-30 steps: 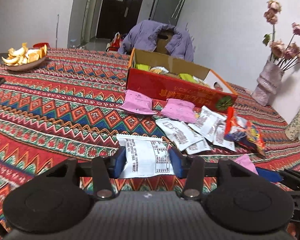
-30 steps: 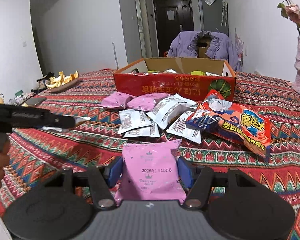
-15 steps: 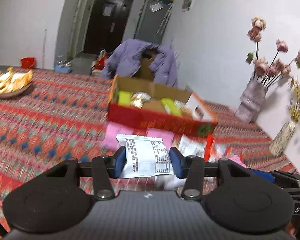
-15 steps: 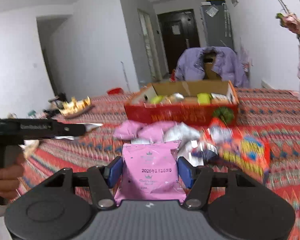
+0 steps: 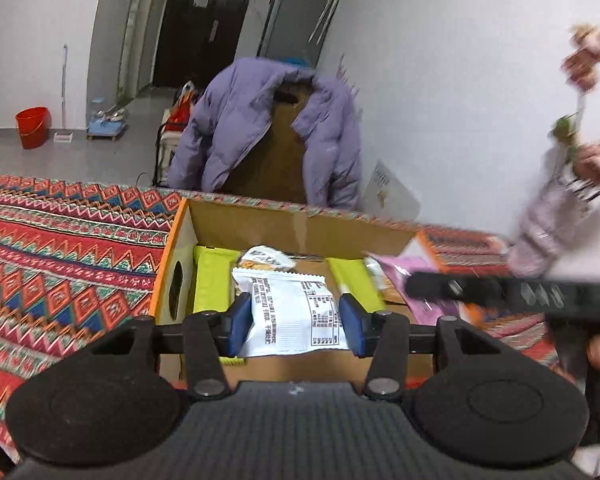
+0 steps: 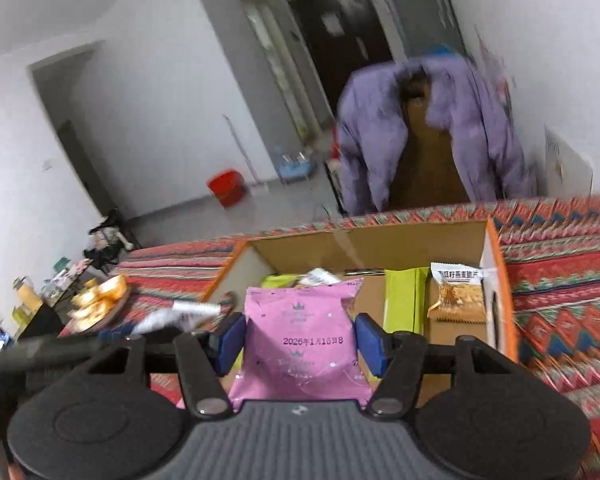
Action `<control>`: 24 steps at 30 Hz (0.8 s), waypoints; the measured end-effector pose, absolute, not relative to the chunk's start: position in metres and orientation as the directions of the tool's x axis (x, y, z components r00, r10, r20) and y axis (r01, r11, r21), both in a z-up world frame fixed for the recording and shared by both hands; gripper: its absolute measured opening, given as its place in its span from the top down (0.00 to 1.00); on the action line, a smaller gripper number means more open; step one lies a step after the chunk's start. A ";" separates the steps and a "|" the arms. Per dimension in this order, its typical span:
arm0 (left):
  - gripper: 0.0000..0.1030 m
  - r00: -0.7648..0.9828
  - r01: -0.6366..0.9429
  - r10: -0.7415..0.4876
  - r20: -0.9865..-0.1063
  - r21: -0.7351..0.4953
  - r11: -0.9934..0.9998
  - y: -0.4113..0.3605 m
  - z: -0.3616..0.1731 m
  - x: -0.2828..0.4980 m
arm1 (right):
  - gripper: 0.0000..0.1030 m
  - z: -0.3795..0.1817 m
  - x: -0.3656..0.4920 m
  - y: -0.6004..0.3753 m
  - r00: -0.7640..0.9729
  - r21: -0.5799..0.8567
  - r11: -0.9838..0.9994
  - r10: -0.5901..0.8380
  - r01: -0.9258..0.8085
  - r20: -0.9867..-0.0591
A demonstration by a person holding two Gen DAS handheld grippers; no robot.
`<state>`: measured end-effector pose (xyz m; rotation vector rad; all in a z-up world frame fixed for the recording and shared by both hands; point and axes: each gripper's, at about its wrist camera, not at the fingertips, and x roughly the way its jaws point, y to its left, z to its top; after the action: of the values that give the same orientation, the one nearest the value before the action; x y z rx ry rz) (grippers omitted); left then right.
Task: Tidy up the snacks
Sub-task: 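Place the pink packet in the box while the left gripper drops a white sachet there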
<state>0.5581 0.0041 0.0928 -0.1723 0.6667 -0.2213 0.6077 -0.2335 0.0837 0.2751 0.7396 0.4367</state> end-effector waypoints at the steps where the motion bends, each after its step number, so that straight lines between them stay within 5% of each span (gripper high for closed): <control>1: 0.53 0.754 0.151 -0.255 -0.605 -0.219 0.964 0.001 0.085 0.571 | 0.42 0.077 0.626 -0.228 0.650 0.380 0.886 0.455 -0.265 -0.609; 12: 0.46 0.703 0.115 -0.227 -0.674 -0.208 0.971 0.003 0.031 0.644 | 0.37 0.024 0.722 -0.177 0.613 0.246 0.945 0.327 -0.216 -0.719; 24: 0.41 0.739 0.140 -0.212 -0.639 -0.161 0.977 0.015 0.076 0.631 | 0.30 0.073 0.693 -0.211 0.672 0.213 0.952 0.307 -0.222 -0.674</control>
<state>0.6315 0.0147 0.0762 -0.1049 0.7135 -0.1936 0.6926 -0.2107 0.0730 0.1161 0.7795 0.2990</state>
